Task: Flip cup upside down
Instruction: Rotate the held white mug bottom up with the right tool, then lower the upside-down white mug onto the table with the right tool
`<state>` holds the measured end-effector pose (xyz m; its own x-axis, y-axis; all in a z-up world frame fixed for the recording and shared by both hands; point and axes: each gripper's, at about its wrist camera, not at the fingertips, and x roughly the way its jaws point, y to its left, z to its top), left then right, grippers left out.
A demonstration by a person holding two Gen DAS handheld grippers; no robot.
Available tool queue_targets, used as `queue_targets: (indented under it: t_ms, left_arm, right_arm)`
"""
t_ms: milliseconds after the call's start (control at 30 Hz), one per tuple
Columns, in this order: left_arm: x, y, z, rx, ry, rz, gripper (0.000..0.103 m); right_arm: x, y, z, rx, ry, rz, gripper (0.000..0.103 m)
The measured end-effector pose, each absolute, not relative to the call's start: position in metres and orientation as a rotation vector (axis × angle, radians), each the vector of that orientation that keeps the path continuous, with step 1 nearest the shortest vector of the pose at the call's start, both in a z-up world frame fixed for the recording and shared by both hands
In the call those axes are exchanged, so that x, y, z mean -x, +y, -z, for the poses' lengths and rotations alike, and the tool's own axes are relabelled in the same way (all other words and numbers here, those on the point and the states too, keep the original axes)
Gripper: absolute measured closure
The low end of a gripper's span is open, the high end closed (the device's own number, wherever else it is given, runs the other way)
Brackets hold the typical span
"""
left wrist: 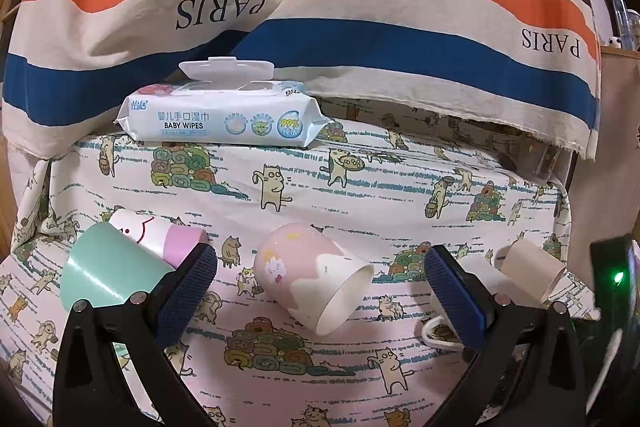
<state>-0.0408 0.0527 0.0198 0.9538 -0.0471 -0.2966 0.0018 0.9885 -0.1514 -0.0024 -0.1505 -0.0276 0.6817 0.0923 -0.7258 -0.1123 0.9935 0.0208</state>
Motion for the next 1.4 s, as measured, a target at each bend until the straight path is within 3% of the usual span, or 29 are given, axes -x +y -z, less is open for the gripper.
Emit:
queue_targets:
  t_ms: [833,967,1400]
  left_arm:
    - [0.044,0.059,-0.022,0.176,0.294,0.01,0.0]
    - [0.043,0.058,-0.02,0.166,0.297,0.006,0.0]
    - [0.042,0.056,-0.017,0.166,0.311,0.017,0.0]
  right_arm:
    - [-0.026,-0.139,-0.015,0.064,0.653,-0.167,0.026]
    - [-0.027,-0.139,-0.011,0.057,0.565,-0.153,0.026]
    - [-0.033,-0.142,0.011,0.062,0.579,-0.149,0.026]
